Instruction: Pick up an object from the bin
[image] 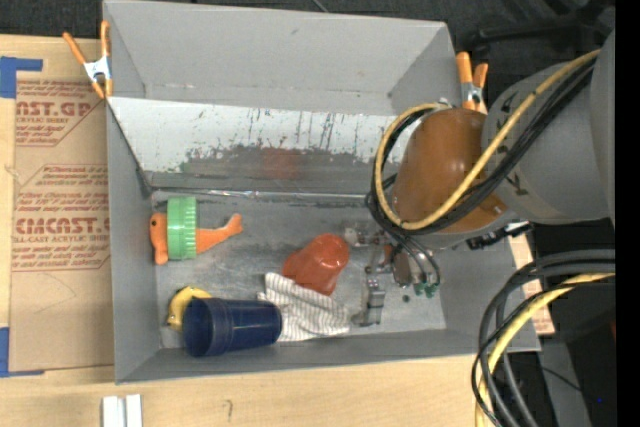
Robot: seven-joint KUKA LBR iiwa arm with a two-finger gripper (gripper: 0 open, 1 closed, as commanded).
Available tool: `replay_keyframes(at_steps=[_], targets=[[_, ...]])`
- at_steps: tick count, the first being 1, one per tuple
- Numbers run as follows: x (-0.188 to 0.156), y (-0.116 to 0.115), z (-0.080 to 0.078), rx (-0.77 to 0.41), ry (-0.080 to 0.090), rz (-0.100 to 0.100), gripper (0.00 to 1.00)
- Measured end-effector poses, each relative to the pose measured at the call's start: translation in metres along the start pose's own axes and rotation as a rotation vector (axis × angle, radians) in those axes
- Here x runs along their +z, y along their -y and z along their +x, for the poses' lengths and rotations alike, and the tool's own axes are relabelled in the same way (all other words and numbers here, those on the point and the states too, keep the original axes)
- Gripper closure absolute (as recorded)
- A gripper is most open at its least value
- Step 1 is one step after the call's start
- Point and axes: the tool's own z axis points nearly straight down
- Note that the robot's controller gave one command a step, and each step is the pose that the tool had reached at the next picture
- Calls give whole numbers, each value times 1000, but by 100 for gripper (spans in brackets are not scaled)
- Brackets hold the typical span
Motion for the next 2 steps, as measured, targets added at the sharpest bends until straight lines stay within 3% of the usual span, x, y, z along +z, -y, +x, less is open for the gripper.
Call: replay_keyframes(at_steps=[1,2], targets=[[30,-40,-9,-49,6,1,0],[45,-75,-6,195,1,0,100]])
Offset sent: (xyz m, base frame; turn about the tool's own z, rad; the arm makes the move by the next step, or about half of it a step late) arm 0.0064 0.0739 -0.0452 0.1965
